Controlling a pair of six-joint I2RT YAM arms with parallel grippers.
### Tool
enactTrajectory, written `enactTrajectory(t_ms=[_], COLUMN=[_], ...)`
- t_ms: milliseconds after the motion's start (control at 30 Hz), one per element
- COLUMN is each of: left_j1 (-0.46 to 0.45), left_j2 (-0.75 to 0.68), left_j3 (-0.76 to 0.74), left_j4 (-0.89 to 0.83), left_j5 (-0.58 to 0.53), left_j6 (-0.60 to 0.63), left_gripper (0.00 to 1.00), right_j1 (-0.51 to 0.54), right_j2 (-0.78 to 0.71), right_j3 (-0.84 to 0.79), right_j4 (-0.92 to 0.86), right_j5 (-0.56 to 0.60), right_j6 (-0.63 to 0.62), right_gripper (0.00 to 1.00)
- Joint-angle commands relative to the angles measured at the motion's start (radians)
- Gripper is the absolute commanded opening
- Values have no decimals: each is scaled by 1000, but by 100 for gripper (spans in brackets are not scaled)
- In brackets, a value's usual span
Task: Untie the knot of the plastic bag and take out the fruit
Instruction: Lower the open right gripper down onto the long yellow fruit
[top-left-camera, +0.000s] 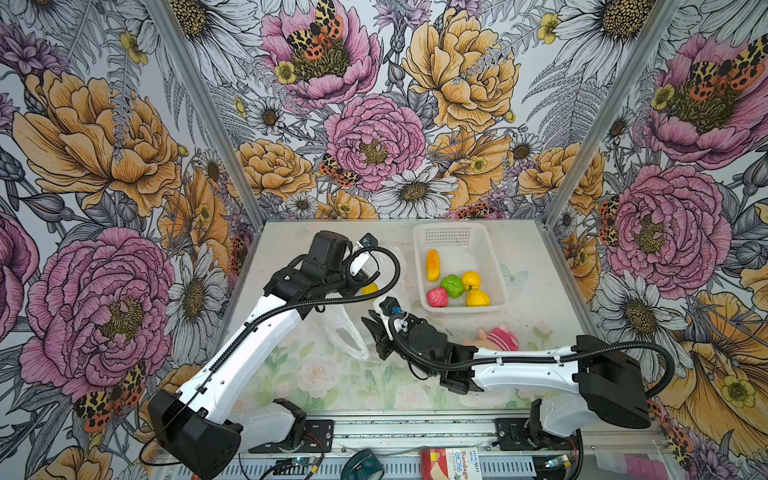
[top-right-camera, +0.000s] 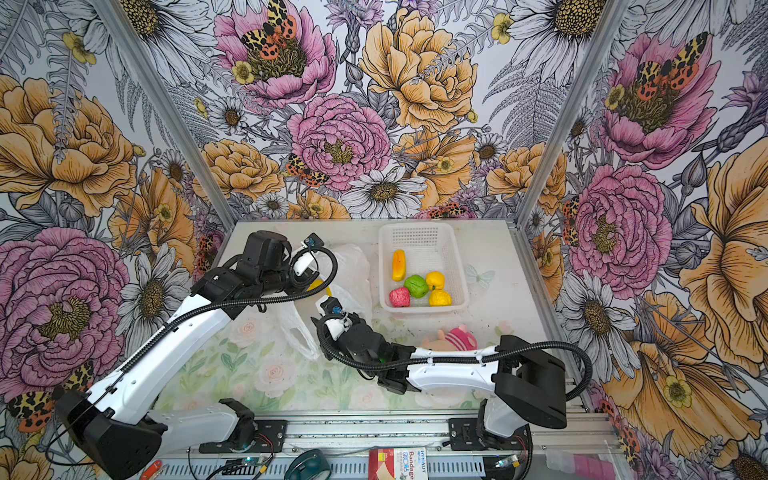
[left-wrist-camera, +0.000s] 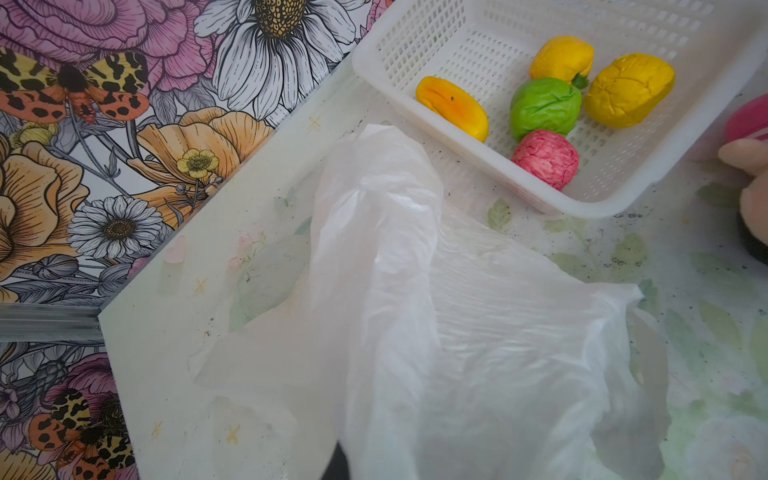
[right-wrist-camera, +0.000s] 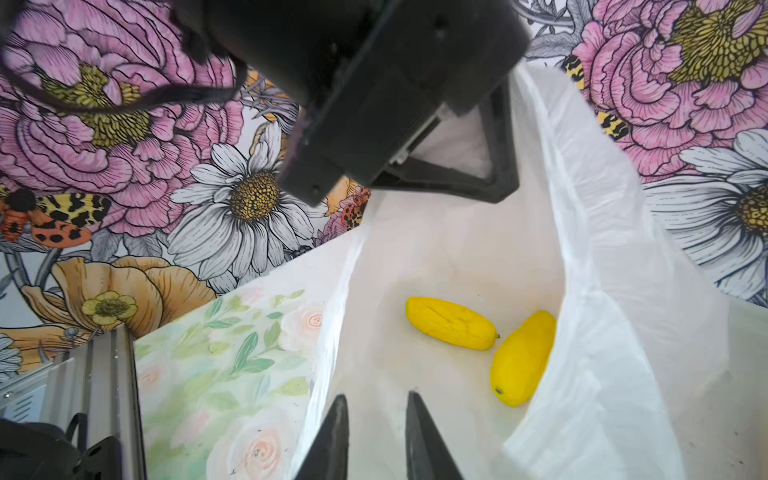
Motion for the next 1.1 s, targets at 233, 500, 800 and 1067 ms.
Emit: enactTrajectory(t_ms=[233, 500, 800, 1067], left_j1=[8, 7, 6, -37], left_j2=[-8, -12, -26, -65], left_j3=[-7, -6, -3, -12], left_j4=[20, 21, 22, 30], left_j5=[1, 2, 10, 67], left_j6=[-12, -13, -13, 23], left_gripper=[0, 0, 0, 0], right_j1=[-7, -8, -28, -49], right_j2=[286, 445, 507, 469], right_j3=[287, 373, 396, 316], right_j4=[-191, -237, -256, -190], right_j5=[199, 275, 385, 466], right_j6=[70, 125, 163, 176], right_gripper=[22, 38, 49, 68])
